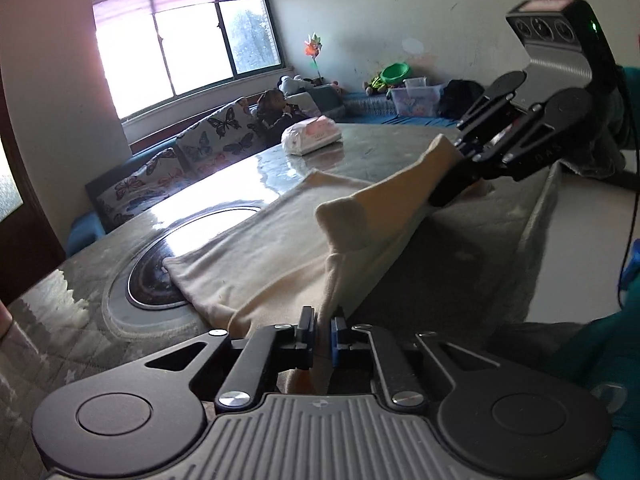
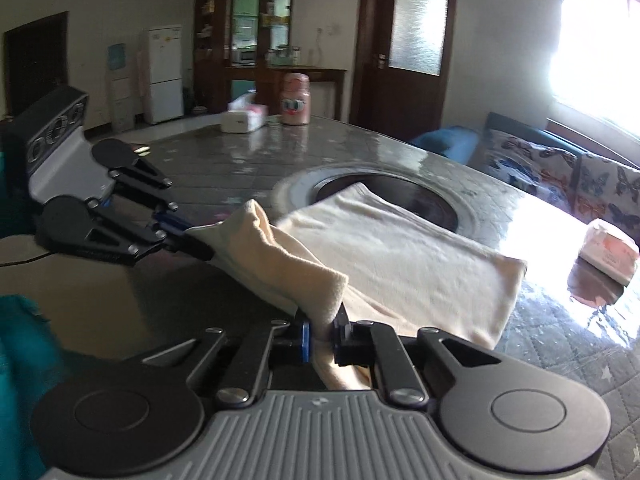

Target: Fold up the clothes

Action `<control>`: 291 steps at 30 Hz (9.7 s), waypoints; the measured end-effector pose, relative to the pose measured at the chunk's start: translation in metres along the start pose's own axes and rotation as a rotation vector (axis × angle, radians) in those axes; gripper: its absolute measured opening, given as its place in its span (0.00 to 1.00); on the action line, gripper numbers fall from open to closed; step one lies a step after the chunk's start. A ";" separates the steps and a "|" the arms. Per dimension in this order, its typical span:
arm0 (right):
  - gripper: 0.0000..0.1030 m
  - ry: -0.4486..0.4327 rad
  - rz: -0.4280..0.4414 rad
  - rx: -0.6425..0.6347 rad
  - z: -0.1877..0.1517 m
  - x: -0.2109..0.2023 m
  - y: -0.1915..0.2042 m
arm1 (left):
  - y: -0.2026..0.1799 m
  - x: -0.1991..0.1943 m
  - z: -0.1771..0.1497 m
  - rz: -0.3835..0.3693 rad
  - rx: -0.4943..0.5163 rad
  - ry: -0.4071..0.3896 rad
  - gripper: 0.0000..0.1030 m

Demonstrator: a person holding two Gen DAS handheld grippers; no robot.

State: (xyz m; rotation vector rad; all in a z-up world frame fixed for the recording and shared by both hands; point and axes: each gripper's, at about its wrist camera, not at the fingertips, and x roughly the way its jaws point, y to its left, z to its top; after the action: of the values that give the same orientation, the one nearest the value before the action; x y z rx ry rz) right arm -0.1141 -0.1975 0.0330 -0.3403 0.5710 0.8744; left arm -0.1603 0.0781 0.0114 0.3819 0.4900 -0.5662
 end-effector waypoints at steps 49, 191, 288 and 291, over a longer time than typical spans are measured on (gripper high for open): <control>0.18 -0.021 -0.238 0.308 0.004 0.074 -0.118 | 0.114 0.134 0.052 0.112 -0.326 0.046 0.17; 0.09 -0.023 -0.352 0.275 -0.005 0.058 -0.112 | 0.075 0.086 0.031 0.028 -0.457 0.024 0.35; 0.28 -0.018 -0.273 0.276 -0.042 0.017 -0.053 | 0.054 0.068 0.012 0.113 -0.512 0.039 0.35; 0.31 -0.019 -0.270 0.258 -0.037 0.016 -0.050 | 0.056 0.065 0.011 0.113 -0.532 0.040 0.37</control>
State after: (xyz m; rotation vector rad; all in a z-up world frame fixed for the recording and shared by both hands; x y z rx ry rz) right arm -0.0780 -0.2364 -0.0033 -0.1687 0.5968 0.5360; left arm -0.0751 0.0895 -0.0027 -0.0871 0.6307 -0.3009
